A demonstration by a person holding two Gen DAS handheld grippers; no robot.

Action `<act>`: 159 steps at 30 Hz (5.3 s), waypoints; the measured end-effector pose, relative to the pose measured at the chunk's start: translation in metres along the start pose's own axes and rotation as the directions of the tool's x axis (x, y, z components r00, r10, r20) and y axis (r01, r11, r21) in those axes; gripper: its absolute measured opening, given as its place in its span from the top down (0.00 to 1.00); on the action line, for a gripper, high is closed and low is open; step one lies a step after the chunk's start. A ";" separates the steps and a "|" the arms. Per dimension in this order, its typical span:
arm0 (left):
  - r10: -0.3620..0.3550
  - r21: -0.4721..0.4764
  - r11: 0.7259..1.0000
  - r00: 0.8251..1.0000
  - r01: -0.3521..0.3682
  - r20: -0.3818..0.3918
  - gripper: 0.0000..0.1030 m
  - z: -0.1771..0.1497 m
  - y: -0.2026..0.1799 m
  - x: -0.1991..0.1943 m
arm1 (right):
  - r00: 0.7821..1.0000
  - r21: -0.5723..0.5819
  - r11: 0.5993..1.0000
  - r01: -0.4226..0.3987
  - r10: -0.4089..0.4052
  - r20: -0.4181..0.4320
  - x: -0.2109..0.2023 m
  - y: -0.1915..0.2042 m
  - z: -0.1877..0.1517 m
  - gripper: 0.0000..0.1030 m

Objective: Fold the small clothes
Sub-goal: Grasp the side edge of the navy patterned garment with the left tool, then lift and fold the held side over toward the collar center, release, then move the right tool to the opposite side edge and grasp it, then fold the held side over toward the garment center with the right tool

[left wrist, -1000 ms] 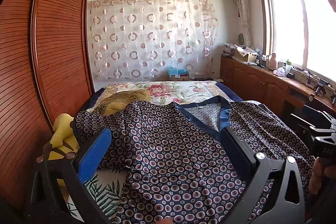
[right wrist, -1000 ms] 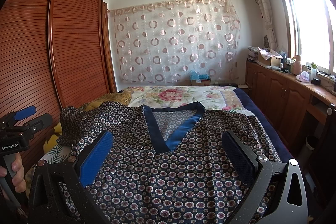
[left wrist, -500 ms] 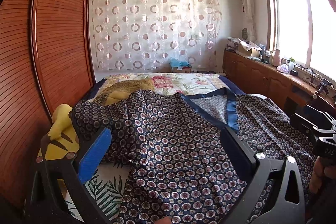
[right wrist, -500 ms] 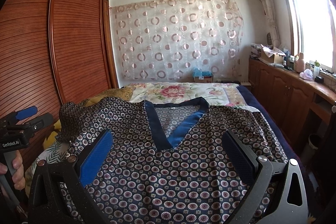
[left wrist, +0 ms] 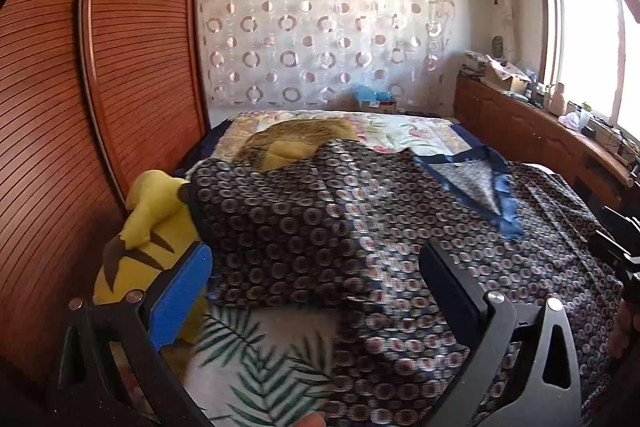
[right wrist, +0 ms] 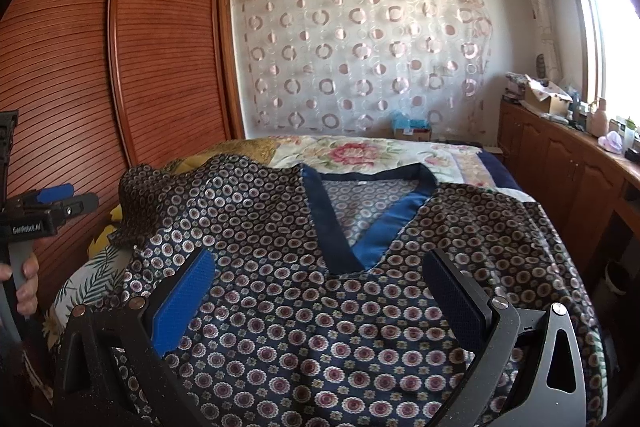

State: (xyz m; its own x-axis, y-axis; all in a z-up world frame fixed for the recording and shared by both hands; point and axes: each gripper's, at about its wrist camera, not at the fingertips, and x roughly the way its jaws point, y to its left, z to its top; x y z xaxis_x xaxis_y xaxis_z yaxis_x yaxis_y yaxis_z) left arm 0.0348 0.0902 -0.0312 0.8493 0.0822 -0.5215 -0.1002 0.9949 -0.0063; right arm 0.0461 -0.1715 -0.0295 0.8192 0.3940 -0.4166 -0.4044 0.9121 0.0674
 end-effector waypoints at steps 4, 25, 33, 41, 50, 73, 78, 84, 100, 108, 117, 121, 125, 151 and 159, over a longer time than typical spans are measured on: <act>0.024 -0.016 1.000 0.999 -0.024 -0.029 0.00 0.000 0.027 0.011 | 0.999 -0.016 1.000 -0.025 0.025 -0.044 0.013 0.001 -0.001 0.00; -0.024 -0.121 0.993 0.988 0.005 -0.151 0.26 0.024 0.103 0.113 | 0.993 -0.071 0.995 -0.067 0.060 -0.105 0.038 0.001 0.013 0.00; -0.062 -0.161 0.986 0.981 0.032 -0.186 0.68 0.015 0.109 0.128 | 0.993 -0.062 0.996 -0.061 0.055 -0.105 0.040 0.004 0.008 0.00; -0.026 -0.100 0.995 0.989 0.011 -0.145 0.94 0.018 0.099 0.105 | 0.994 -0.049 0.998 -0.050 0.045 -0.104 0.039 0.000 0.007 0.00; -0.081 0.010 0.997 0.995 0.082 -0.050 0.94 0.051 0.052 0.056 | 0.994 -0.038 0.999 -0.025 0.021 -0.106 0.037 -0.008 0.007 0.00; -0.258 0.162 0.951 0.965 0.262 -0.046 0.26 0.082 -0.047 0.036 | 0.988 0.008 1.000 -0.002 0.003 -0.155 0.024 -0.039 0.010 0.00; -0.202 0.130 0.969 0.977 0.209 -0.063 0.24 0.061 -0.025 0.040 | 0.987 -0.023 0.999 -0.025 0.021 -0.161 0.024 -0.030 0.014 0.05; -0.163 0.104 0.979 0.979 0.176 -0.122 0.24 0.027 -0.011 0.055 | 0.983 -0.044 0.998 -0.049 0.040 -0.181 0.031 -0.028 0.017 0.13; -0.151 0.119 0.974 0.943 0.193 -0.297 0.24 -0.025 -0.030 0.101 | 0.979 -0.027 0.998 0.058 -0.063 -0.194 0.011 -0.083 0.019 0.13; -0.153 0.118 0.971 0.923 0.207 -0.354 0.23 -0.036 -0.032 0.117 | 0.962 0.012 0.981 0.193 -0.186 -0.202 -0.017 -0.139 0.009 0.13; -0.158 0.109 0.971 0.918 0.211 -0.364 0.18 -0.034 -0.030 0.123 | 0.925 0.064 0.950 0.304 -0.279 -0.256 -0.047 -0.190 0.002 0.13; -0.155 0.110 0.972 0.917 0.209 -0.368 0.14 -0.035 -0.030 0.124 | 0.908 0.073 0.944 0.321 -0.285 -0.308 -0.040 -0.204 0.003 0.26; -0.155 0.110 0.972 0.917 0.209 -0.369 0.14 -0.034 -0.030 0.126 | 0.905 0.117 0.943 0.312 -0.257 -0.340 -0.031 -0.215 0.002 0.35; -0.156 0.112 0.971 0.916 0.211 -0.370 0.14 -0.035 -0.032 0.127 | 0.910 0.033 0.938 0.345 -0.325 -0.256 -0.053 -0.206 0.014 0.97; -0.099 0.166 0.975 0.956 0.149 -0.276 0.15 -0.030 -0.033 0.105 | 0.961 -0.094 0.973 0.209 -0.223 -0.165 -0.052 -0.149 0.038 0.97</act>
State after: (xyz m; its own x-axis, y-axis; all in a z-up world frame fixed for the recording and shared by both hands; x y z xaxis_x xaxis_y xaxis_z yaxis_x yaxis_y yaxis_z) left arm 0.1115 0.0639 -0.1110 0.6786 -0.0359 -0.7337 0.1146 0.9918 0.0575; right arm 0.0791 -0.3234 0.0162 0.8101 0.1569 -0.5650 -0.2602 0.9597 -0.1065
